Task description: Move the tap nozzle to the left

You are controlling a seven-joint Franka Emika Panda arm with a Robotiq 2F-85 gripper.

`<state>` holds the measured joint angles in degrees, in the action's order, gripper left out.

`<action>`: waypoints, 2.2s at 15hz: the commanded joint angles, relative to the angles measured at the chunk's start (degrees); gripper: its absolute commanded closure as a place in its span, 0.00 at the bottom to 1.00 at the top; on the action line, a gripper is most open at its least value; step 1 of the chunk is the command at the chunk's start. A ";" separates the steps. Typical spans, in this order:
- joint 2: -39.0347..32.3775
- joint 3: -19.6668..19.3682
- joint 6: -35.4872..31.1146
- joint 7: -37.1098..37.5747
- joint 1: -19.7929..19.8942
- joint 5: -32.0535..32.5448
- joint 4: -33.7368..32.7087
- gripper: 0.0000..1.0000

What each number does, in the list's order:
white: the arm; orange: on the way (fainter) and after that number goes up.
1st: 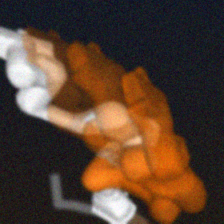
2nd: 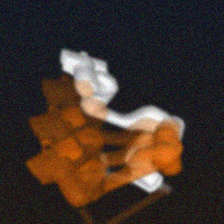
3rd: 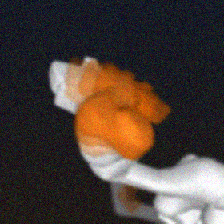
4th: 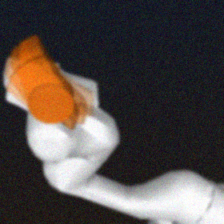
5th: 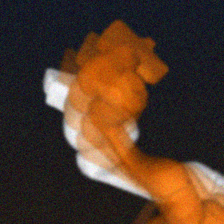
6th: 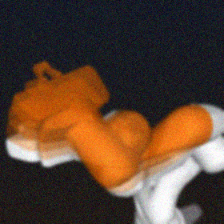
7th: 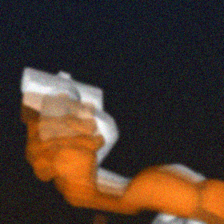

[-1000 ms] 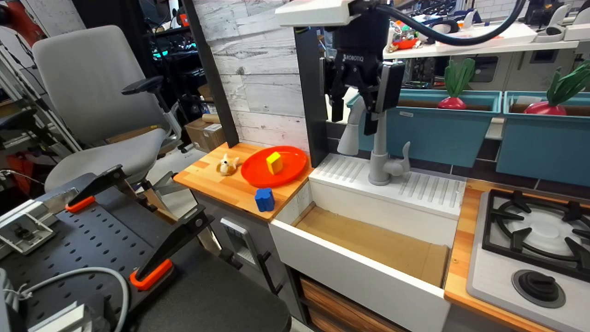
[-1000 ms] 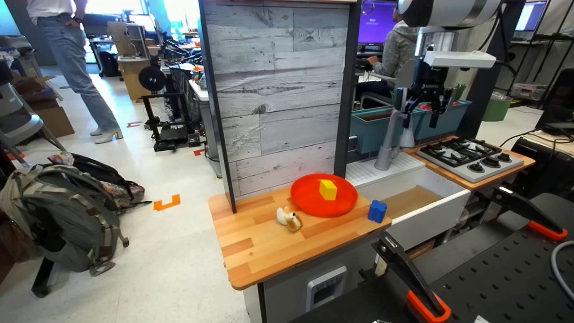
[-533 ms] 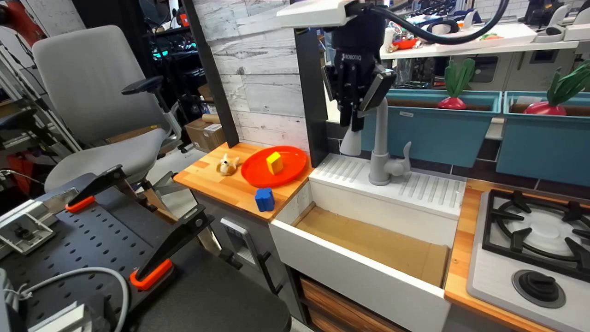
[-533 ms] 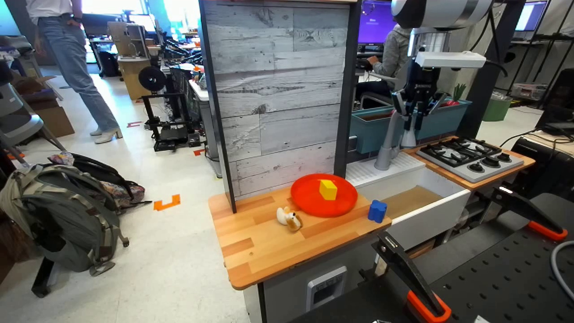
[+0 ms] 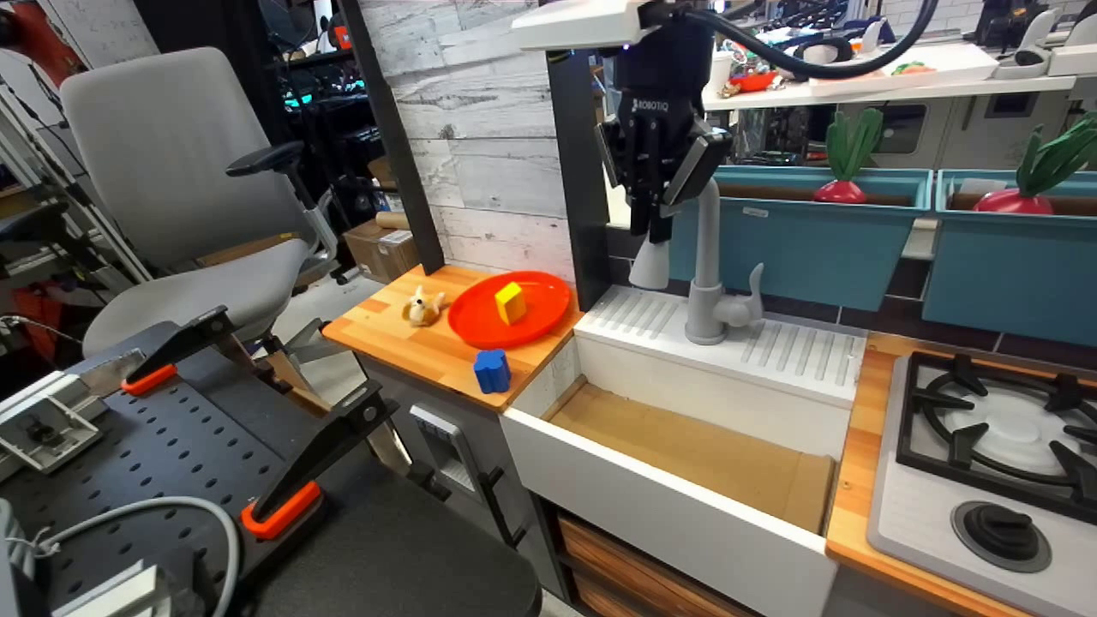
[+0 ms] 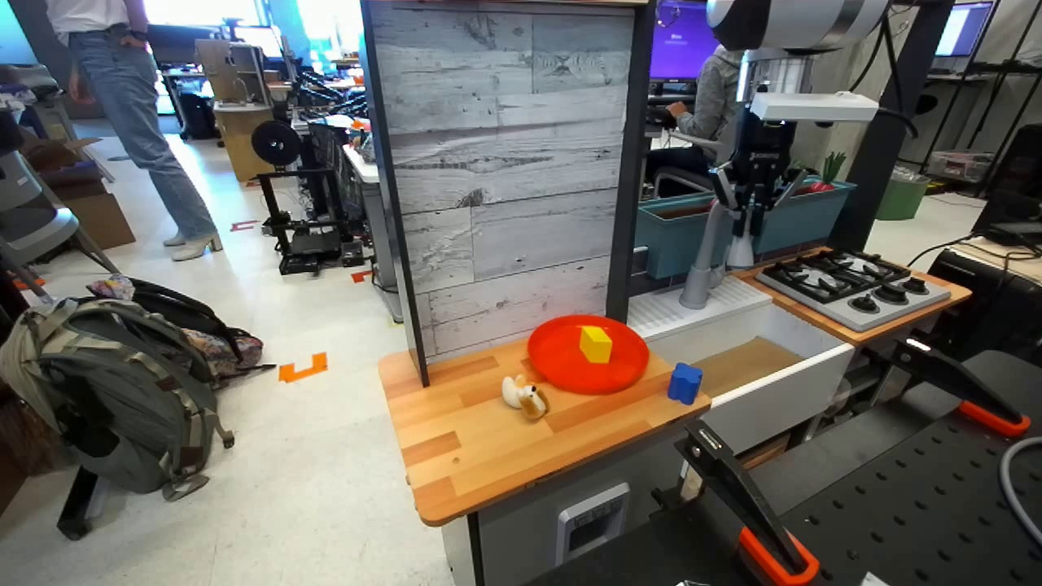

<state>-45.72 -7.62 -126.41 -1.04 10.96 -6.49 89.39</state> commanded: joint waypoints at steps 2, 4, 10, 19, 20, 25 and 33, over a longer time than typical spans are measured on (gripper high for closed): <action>-5.02 3.18 6.04 0.54 2.71 -3.21 -8.26 0.94; -6.44 3.75 7.70 0.69 3.05 -4.05 -11.05 0.94; -9.78 4.64 10.55 2.03 3.47 -5.14 -17.09 0.94; -10.67 7.85 3.86 0.12 4.31 -10.95 -16.24 0.94; -10.71 8.32 2.17 -0.36 4.35 -11.73 -16.00 0.94; -11.19 9.24 -0.29 -1.44 4.82 -12.53 -16.29 0.94; -8.33 7.83 2.45 -3.66 5.46 -10.68 -11.48 0.23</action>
<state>-54.41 -0.08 -123.00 -2.45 15.66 -17.36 76.90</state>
